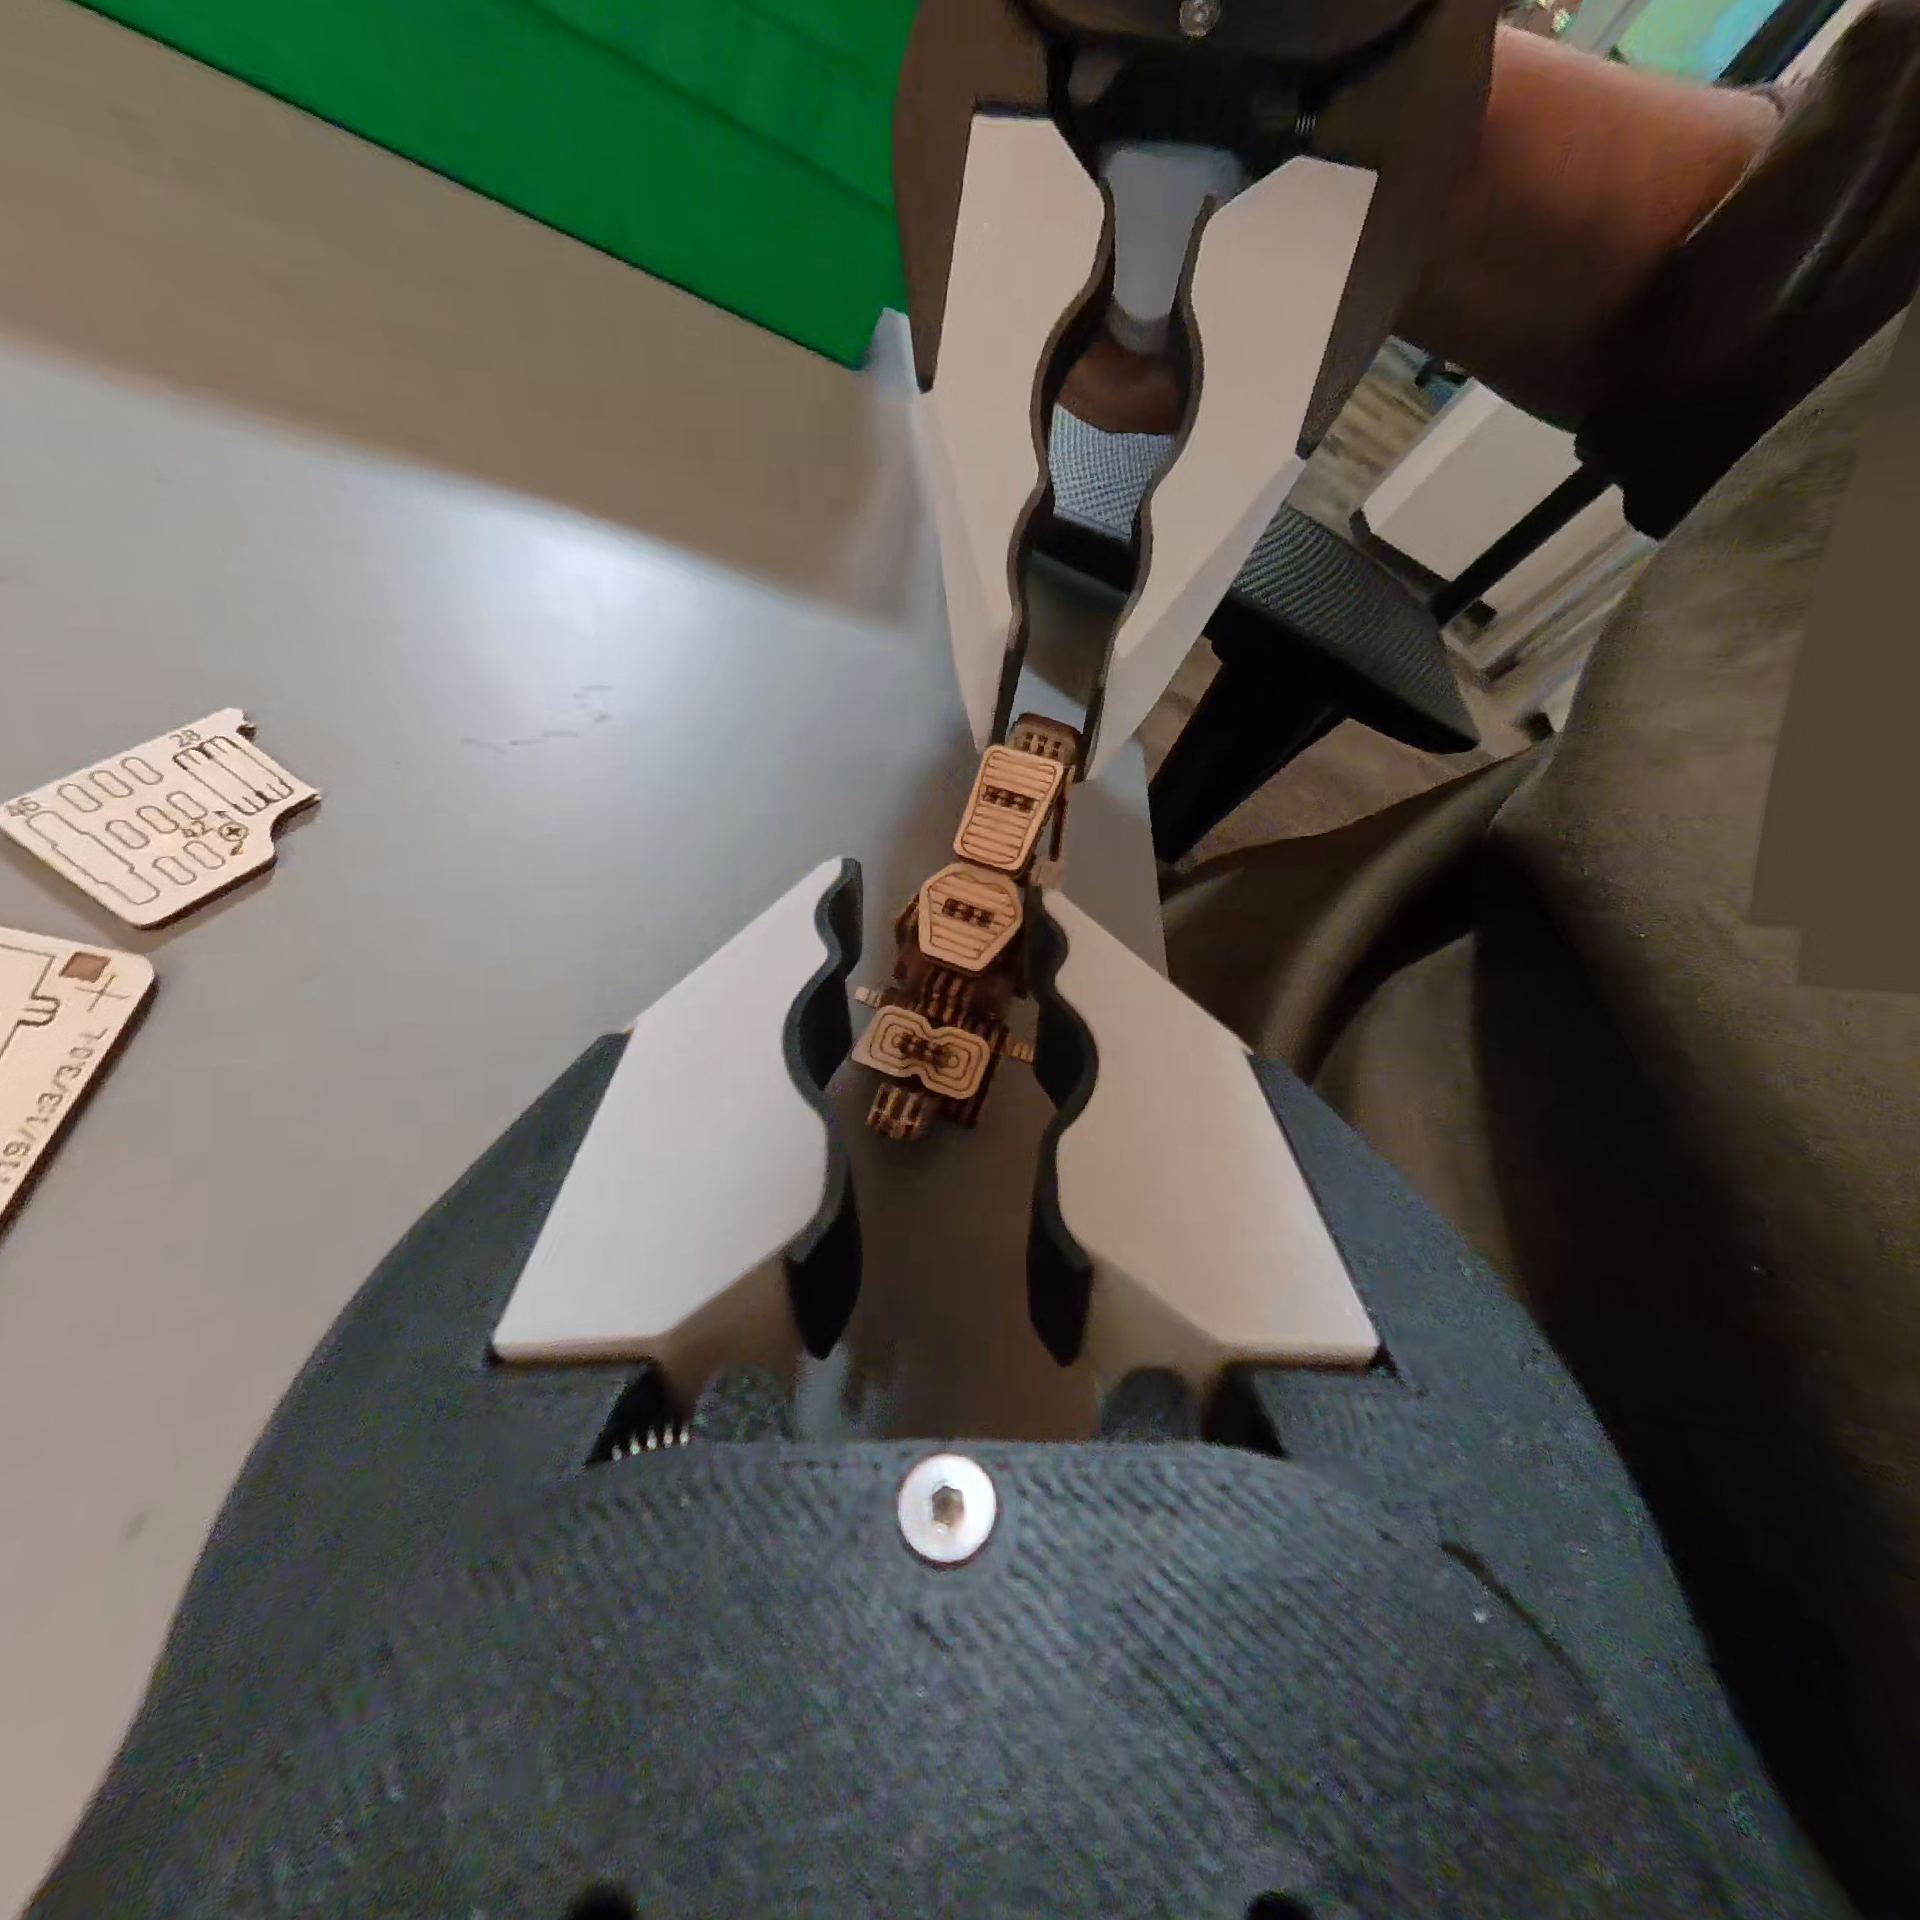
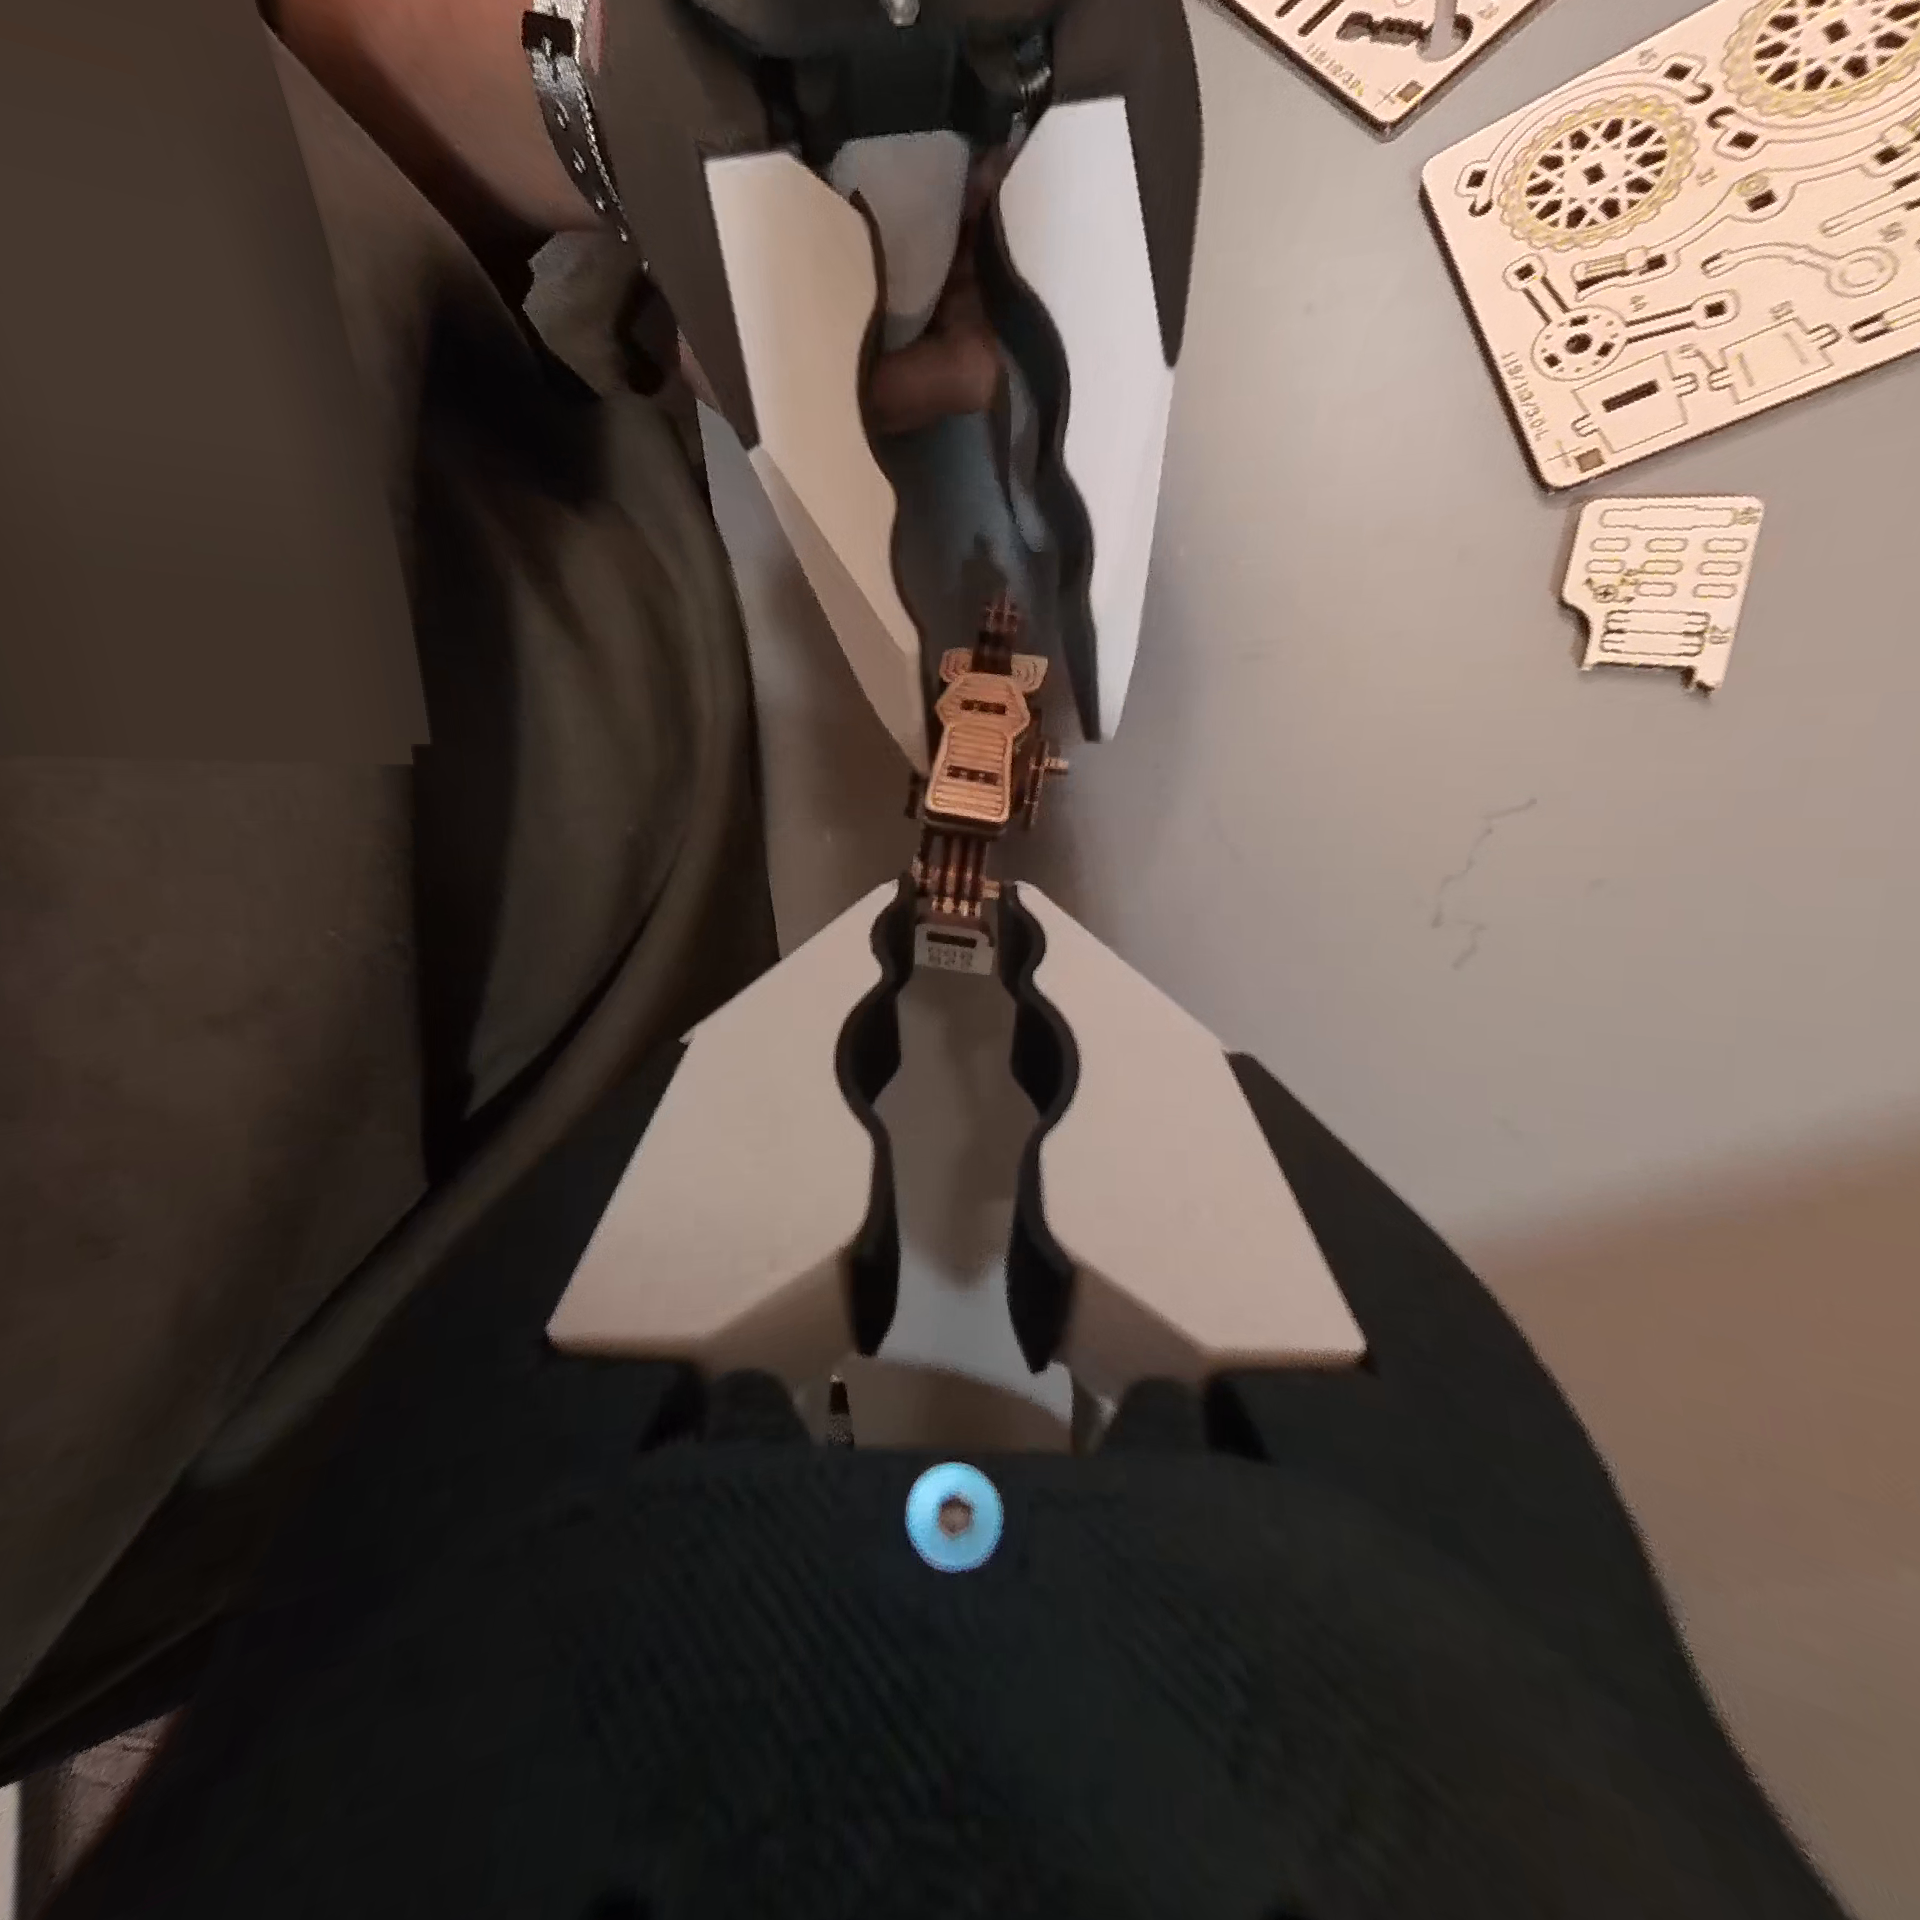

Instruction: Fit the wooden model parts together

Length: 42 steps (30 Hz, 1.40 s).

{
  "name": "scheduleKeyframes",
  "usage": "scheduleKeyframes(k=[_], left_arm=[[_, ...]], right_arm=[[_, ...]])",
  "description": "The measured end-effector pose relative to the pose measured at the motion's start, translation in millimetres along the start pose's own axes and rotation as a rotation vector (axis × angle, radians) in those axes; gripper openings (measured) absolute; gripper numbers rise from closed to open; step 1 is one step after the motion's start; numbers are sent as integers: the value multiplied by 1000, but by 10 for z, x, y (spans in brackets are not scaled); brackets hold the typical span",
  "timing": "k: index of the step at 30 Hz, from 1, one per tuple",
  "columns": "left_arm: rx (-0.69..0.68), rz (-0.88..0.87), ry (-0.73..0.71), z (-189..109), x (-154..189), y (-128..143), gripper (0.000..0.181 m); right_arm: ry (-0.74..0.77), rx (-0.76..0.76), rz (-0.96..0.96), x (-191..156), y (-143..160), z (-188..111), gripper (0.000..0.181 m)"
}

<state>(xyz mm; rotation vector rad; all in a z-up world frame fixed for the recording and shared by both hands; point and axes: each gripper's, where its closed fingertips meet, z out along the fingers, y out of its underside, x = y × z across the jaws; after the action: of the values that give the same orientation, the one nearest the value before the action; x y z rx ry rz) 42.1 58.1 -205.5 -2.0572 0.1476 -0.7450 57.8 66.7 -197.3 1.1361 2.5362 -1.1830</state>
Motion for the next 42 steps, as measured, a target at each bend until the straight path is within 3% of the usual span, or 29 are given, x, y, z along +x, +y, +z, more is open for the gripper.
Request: scheduleKeyframes(k=[8, 18, 21, 26, 29, 34, 39, 42], left_arm=[[-19, -59, 40, 60, 4, 13, 20], [46, -279, 135, 25, -70, -53, 37], [179, -350, 132, -102, -181, -219, 48], [598, -557, 206, -711, -449, -586, 60], [766, -566, 199, -956, -489, -691, 64], [905, -501, 124, -889, -363, -807, 65], [973, -579, 142, -649, -302, -951, 63], [1060, -608, 145, -703, -329, -1020, 44]], right_arm=[[-61, 39, 69, 55, 65, 15, 14], [-168, 189, 174, 75, -24, -56, 14], [-190, 275, 208, 108, -105, -134, 14], [-169, 468, 255, 264, -309, -329, 14], [-152, 624, 289, 379, -507, -478, 14], [-94, 858, 317, 522, -865, -664, 14], [-78, 975, 334, 509, -1070, -639, 14], [-80, 1012, 353, 456, -1105, -566, 14]])
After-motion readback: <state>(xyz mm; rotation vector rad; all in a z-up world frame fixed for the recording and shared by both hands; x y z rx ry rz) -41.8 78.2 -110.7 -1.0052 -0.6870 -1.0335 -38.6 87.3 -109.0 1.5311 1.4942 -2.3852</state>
